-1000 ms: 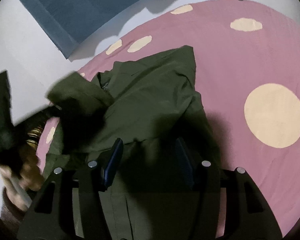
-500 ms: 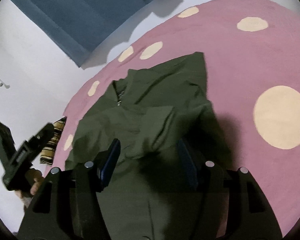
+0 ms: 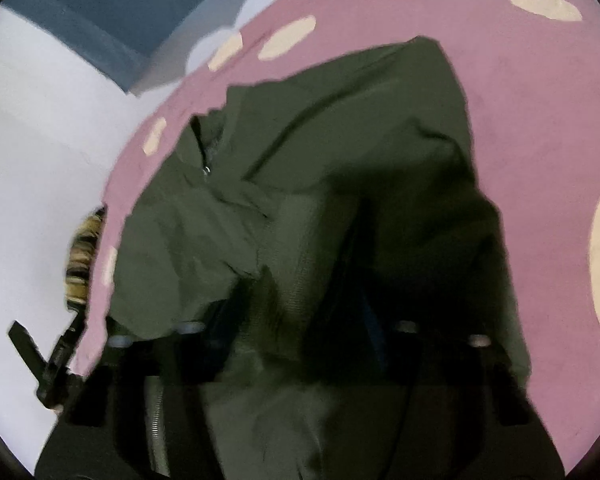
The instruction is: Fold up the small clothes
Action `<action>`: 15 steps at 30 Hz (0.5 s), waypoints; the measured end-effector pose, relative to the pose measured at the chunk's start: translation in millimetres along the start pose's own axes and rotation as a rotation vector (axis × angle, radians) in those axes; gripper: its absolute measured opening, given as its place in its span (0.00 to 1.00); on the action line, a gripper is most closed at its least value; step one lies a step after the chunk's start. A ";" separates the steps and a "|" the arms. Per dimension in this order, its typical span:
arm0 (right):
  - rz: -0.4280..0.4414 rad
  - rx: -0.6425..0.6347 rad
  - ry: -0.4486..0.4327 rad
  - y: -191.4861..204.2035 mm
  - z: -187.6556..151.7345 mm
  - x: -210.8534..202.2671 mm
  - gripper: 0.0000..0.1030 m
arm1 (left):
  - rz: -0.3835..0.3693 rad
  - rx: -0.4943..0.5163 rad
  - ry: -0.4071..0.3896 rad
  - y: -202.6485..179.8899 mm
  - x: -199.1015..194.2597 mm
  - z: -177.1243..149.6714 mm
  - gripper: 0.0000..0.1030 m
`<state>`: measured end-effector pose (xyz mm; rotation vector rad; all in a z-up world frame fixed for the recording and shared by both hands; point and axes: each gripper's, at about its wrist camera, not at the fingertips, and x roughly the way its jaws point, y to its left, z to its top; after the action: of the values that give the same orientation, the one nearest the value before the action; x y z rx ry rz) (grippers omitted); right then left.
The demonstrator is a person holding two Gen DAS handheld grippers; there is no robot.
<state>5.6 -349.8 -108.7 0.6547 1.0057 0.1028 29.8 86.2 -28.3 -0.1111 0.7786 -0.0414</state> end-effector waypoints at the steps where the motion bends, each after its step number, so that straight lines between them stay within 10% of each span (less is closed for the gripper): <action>1: -0.033 -0.033 -0.004 4.8 -0.4 2.4 0.24 | -0.001 -0.006 0.006 3.3 1.2 -2.3 0.75; 3: -0.083 -0.094 -0.025 13.7 0.8 0.9 0.09 | -0.008 -0.025 0.020 8.3 3.6 -5.4 0.75; 8: -0.146 -0.125 -0.077 7.9 5.4 -4.7 0.08 | -0.020 -0.064 0.053 19.4 7.5 -11.4 0.75; 15: -0.032 -0.062 -0.071 -14.4 -0.8 -15.2 0.24 | -0.087 -0.119 0.109 35.0 13.7 -12.7 0.75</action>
<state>-6.4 -366.7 -105.6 0.5820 0.9405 0.0818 30.5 118.8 -50.9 -0.2576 0.8852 -0.0845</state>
